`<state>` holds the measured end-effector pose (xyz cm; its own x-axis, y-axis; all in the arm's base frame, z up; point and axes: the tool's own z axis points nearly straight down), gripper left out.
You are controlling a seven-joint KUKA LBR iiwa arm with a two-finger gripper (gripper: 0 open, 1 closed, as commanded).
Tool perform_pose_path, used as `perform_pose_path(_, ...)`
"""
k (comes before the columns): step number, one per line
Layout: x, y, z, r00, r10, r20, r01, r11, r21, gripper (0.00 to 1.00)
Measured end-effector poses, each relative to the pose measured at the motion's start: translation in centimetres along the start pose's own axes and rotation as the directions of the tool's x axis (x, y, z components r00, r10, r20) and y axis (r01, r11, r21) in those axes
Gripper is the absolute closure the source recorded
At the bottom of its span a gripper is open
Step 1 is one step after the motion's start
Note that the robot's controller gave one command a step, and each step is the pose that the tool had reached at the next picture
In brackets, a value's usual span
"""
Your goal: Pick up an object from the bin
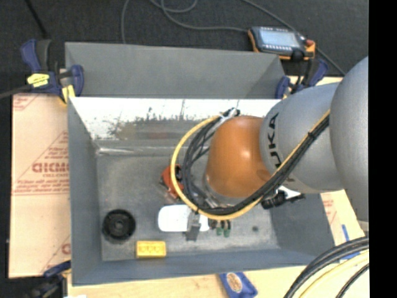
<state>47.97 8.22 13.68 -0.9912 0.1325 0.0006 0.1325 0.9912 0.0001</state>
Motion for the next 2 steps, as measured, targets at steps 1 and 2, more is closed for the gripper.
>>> perform_pose_path(1,-0.09,0.01,-1.11,1.000,0.000,0.004,0.000,1.000,-0.001,1.00)
perform_pose_path(2,-0.10,-0.01,-1.69,1.000,0.001,0.004,-0.001,1.000,-0.001,1.00)
